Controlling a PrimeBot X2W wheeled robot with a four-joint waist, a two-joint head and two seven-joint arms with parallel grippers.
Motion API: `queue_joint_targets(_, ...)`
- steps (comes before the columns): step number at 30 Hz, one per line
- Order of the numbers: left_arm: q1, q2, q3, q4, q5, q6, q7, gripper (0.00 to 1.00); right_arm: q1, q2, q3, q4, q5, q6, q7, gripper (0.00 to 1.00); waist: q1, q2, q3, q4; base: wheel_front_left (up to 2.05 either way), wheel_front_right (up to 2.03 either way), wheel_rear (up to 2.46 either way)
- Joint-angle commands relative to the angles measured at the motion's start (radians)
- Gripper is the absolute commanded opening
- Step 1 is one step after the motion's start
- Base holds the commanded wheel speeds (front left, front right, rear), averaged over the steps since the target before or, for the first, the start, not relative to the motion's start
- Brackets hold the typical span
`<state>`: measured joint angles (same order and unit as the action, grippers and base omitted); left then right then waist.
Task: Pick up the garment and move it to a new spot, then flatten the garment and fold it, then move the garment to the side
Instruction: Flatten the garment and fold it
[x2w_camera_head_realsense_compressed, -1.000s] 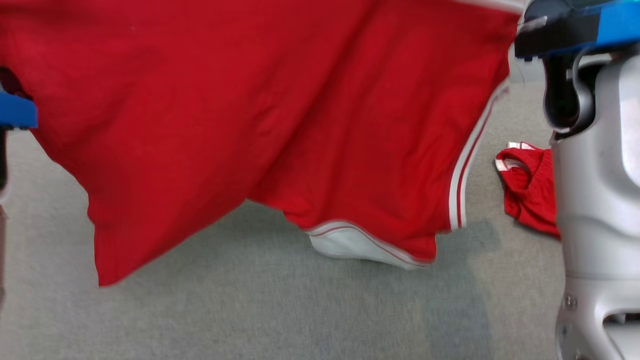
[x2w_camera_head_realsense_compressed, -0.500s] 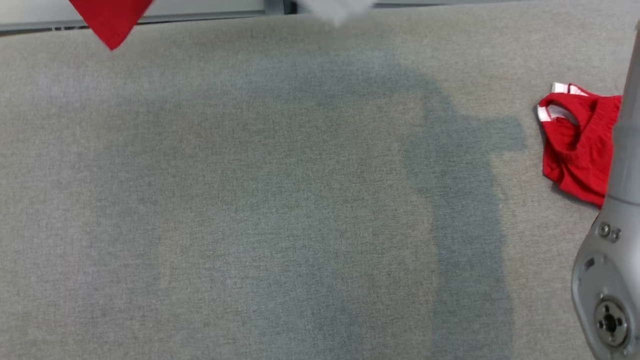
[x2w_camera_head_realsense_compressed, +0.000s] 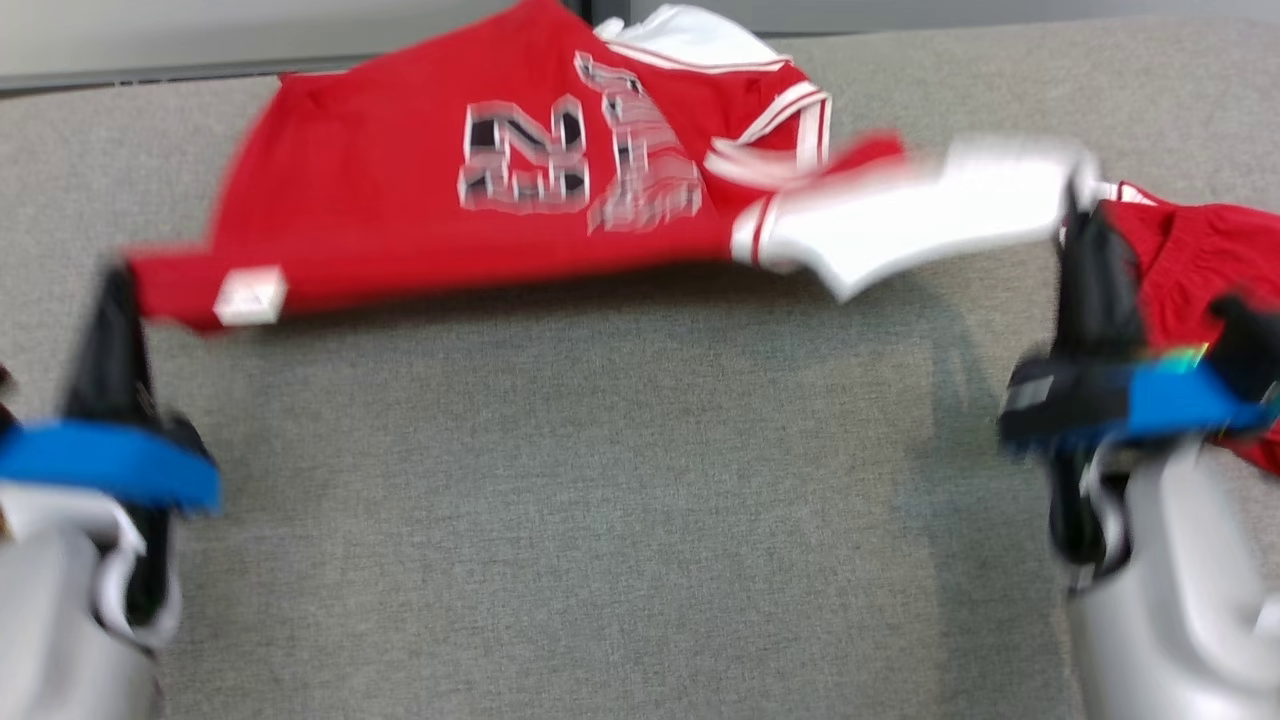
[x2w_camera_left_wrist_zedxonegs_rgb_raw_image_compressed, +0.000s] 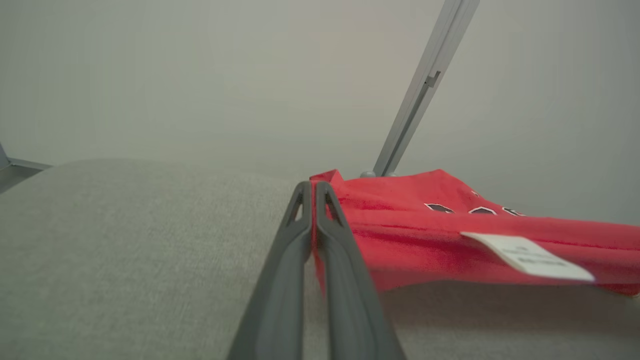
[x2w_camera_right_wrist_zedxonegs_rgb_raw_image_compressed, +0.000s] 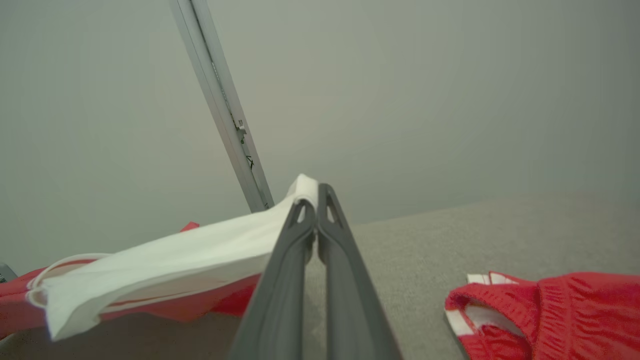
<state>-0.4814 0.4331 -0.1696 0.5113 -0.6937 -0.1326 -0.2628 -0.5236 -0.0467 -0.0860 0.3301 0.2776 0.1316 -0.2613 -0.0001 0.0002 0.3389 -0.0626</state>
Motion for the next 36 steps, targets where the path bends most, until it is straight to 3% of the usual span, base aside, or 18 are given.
queue_joint_targets(1,0.076,-0.022,0.001,0.013,0.007,0.003,-0.002,0.00,0.094,-0.007,0.021,-0.012,0.026,-0.002,-0.005,0.00,0.0001,-0.0002,-0.022,-0.008,0.00,0.00,0.00)
queue_joint_targets(6,0.237,-0.092,0.008,0.051,0.031,0.003,-0.002,0.00,0.322,-0.008,0.102,-0.002,0.074,-0.001,-0.005,0.00,0.0001,-0.0002,-0.087,-0.011,0.00,0.00,0.00)
queue_joint_targets(16,0.408,-0.187,0.039,0.123,0.109,0.003,-0.002,0.00,0.555,-0.007,0.157,0.037,0.105,-0.001,-0.005,0.00,0.0001,-0.0002,-0.233,-0.010,0.00,0.00,0.00)
queue_joint_targets(30,0.580,-0.261,0.178,0.131,0.216,0.003,-0.002,0.00,0.747,-0.007,0.158,0.018,0.122,-0.001,-0.005,0.00,0.0001,-0.0002,-0.352,0.012,0.00,0.00,0.00)
queue_joint_targets(36,0.554,-0.276,0.197,0.072,0.248,0.003,-0.002,0.00,0.705,-0.007,0.139,-0.047,0.134,-0.001,-0.005,0.00,0.0001,-0.0002,-0.349,0.023,0.00,0.00,0.00)
